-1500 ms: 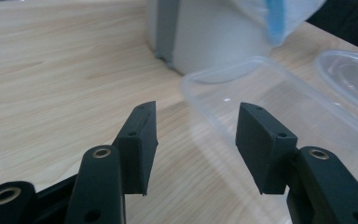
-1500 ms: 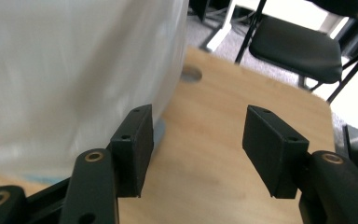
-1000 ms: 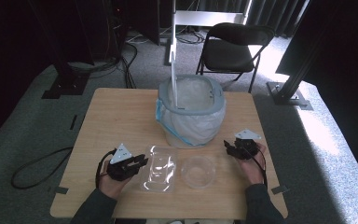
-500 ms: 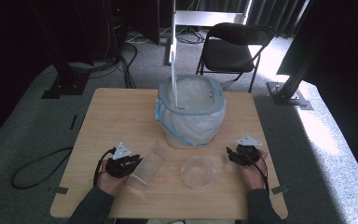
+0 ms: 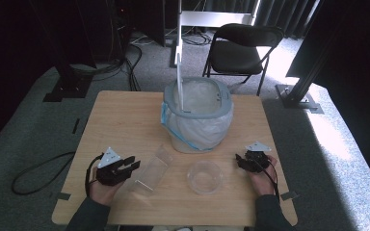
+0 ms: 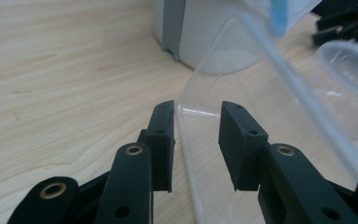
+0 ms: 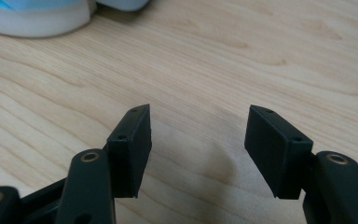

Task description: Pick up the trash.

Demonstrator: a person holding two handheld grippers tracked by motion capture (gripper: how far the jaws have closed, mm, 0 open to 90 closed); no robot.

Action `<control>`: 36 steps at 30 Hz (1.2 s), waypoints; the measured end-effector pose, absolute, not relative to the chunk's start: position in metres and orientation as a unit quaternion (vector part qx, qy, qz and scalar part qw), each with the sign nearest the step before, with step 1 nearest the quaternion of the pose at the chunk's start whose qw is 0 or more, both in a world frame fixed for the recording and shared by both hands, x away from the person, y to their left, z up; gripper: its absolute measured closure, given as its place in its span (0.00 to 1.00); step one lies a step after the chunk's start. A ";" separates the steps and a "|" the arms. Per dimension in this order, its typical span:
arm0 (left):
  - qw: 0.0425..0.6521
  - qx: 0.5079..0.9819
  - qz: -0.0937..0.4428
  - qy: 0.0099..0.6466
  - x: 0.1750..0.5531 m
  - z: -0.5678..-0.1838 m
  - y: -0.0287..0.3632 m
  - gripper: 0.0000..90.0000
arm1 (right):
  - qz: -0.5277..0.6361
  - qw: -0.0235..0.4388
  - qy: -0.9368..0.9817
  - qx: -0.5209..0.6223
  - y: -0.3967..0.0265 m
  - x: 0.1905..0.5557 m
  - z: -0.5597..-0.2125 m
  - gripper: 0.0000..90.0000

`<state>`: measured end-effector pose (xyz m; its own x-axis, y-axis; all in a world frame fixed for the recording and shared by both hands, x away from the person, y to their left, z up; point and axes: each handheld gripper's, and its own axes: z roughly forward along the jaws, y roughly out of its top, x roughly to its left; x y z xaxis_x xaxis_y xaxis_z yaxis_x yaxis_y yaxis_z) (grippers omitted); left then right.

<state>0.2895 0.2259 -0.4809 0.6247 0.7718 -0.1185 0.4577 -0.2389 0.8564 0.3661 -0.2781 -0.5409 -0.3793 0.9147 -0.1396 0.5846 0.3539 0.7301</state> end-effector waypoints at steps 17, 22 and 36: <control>0.489 0.770 0.172 0.372 0.240 -0.457 0.221 0.65 | 0.317 0.264 0.764 0.497 -0.284 0.368 -0.545 0.44; 0.481 0.778 0.165 0.369 0.232 -0.466 0.218 0.65 | 0.319 0.264 0.762 0.498 -0.284 0.368 -0.546 0.44; 0.460 0.795 0.170 0.357 0.239 -0.468 0.213 0.83 | 0.322 0.261 0.761 0.499 -0.284 0.368 -0.546 0.44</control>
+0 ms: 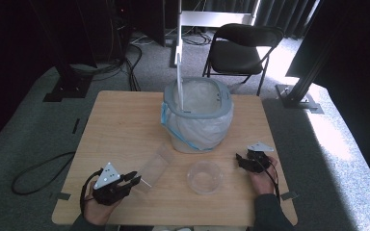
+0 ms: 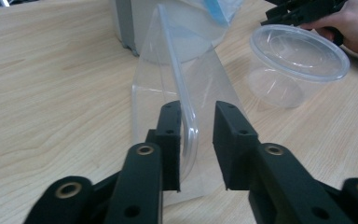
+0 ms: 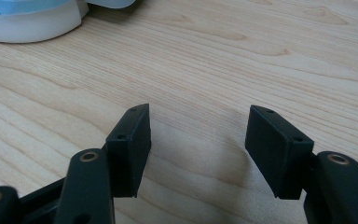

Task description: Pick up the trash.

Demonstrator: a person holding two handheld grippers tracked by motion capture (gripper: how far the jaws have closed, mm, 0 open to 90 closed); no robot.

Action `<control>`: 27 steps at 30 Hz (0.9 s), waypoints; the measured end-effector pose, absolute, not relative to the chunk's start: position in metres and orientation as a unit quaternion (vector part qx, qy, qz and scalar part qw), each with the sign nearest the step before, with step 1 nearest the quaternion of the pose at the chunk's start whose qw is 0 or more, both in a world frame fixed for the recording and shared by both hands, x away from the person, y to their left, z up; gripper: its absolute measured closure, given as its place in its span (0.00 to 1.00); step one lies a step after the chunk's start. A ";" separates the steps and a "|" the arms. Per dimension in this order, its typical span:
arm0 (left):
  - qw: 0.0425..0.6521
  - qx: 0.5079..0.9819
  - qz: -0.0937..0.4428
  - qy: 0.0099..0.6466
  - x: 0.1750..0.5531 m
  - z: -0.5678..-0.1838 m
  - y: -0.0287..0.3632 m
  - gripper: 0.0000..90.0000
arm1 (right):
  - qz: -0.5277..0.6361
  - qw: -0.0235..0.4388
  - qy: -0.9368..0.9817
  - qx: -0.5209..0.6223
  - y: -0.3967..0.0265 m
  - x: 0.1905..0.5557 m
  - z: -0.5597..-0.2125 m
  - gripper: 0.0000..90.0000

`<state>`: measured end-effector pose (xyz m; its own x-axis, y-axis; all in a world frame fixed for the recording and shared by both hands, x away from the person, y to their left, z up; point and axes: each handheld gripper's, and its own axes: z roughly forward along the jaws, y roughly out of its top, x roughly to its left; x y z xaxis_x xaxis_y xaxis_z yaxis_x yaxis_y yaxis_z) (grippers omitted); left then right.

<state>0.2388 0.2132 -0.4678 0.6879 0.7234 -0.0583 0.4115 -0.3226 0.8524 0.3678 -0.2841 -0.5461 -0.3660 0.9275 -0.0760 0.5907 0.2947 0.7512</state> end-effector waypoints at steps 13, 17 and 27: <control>0.456 0.796 0.167 0.361 0.242 -0.471 0.212 0.91 | 0.323 0.261 0.761 0.499 -0.284 0.368 -0.546 0.44; 0.456 0.797 0.161 0.362 0.243 -0.473 0.212 0.88 | 0.324 0.259 0.760 0.501 -0.284 0.367 -0.546 0.44; 0.451 0.802 0.166 0.355 0.246 -0.471 0.207 0.92 | 0.325 0.259 0.759 0.501 -0.285 0.367 -0.546 0.44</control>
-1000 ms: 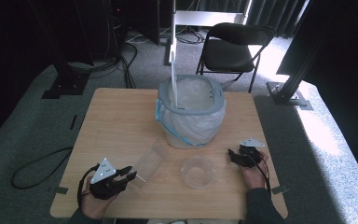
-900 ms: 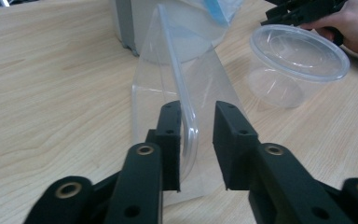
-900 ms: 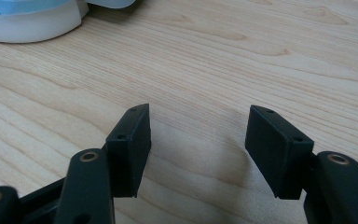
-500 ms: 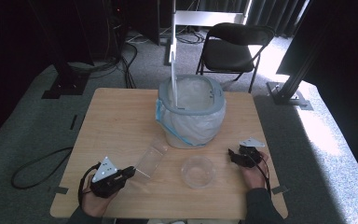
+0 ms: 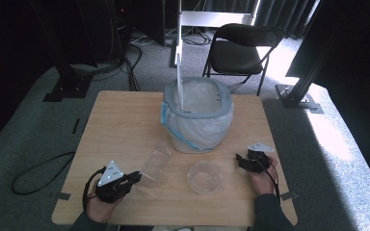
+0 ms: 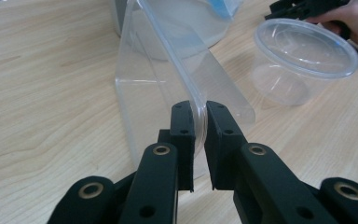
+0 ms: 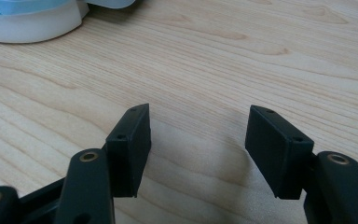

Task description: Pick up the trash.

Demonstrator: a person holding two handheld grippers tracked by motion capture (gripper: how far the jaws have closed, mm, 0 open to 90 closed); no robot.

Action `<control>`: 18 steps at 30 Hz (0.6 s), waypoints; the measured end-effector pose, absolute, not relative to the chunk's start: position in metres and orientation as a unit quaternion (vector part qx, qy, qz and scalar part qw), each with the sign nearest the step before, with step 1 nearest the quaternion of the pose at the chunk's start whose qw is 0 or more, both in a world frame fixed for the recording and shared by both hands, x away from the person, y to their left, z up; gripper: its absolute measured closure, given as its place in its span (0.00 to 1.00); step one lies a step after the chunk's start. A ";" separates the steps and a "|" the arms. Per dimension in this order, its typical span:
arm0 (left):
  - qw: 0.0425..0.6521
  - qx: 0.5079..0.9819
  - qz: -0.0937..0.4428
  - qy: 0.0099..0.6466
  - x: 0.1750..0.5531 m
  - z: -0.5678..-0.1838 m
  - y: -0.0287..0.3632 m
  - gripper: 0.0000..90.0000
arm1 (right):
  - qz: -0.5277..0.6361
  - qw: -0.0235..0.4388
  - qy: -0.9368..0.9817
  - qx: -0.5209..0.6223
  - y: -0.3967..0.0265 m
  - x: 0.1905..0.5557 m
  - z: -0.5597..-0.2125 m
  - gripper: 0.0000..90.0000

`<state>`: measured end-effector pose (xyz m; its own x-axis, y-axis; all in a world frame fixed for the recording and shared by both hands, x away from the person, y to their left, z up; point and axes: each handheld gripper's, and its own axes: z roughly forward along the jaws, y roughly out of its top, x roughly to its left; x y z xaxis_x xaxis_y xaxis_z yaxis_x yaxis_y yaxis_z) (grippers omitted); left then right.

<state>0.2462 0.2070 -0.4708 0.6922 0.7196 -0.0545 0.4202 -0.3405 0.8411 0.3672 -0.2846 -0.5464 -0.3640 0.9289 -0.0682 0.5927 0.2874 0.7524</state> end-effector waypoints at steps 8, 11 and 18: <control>0.471 0.788 0.170 0.357 0.246 -0.463 0.212 0.94 | 0.325 0.258 0.759 0.501 -0.285 0.367 -0.547 0.44; 0.475 0.788 0.171 0.353 0.247 -0.460 0.213 0.95 | 0.325 0.258 0.759 0.502 -0.285 0.367 -0.547 0.44; 0.488 0.786 0.165 0.341 0.248 -0.451 0.216 0.95 | 0.326 0.258 0.759 0.502 -0.285 0.367 -0.547 0.44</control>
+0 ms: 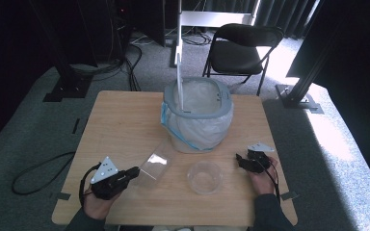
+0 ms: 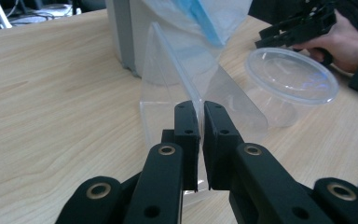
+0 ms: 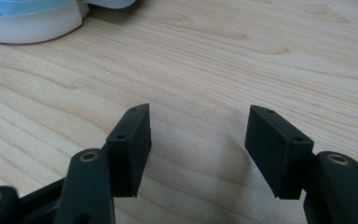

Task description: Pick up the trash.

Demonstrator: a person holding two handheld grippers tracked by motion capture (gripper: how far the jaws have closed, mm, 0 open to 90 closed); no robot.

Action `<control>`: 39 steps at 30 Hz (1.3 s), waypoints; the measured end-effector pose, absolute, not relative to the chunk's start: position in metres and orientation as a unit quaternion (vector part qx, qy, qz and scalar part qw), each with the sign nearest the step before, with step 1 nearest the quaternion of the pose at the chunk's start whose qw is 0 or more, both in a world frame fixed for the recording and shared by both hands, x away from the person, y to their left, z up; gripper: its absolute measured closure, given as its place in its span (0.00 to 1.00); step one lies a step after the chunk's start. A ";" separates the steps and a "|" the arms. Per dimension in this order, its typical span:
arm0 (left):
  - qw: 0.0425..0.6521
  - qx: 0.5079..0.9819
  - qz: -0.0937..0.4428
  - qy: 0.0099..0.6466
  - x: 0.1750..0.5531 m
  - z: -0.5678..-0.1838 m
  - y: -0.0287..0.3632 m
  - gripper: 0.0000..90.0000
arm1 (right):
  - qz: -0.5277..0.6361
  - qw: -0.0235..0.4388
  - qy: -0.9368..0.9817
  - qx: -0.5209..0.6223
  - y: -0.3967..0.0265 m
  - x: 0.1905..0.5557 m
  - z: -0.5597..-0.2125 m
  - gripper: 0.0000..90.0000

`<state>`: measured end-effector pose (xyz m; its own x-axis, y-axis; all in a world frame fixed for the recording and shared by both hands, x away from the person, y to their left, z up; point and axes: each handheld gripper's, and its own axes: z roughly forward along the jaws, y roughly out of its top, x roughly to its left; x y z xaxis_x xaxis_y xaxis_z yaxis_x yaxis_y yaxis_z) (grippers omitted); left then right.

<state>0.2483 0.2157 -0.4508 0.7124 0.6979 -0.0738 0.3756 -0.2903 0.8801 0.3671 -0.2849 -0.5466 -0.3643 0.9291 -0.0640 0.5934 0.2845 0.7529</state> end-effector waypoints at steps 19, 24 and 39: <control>0.514 0.787 0.144 0.310 0.243 -0.430 0.220 0.95 | 0.329 0.254 0.757 0.504 -0.286 0.367 -0.547 0.44; 0.519 0.789 0.135 0.299 0.243 -0.420 0.219 0.95 | 0.332 0.249 0.756 0.506 -0.287 0.368 -0.547 0.44; 0.529 0.796 0.133 0.263 0.244 -0.392 0.209 0.95 | 0.334 0.244 0.753 0.511 -0.288 0.369 -0.547 0.43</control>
<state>0.2437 0.2092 -0.3918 0.8264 0.5591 -0.0674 0.2783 -0.3014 0.9120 0.3685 -0.2880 -0.5474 -0.3588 0.9331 -0.0252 0.6071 0.2538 0.7530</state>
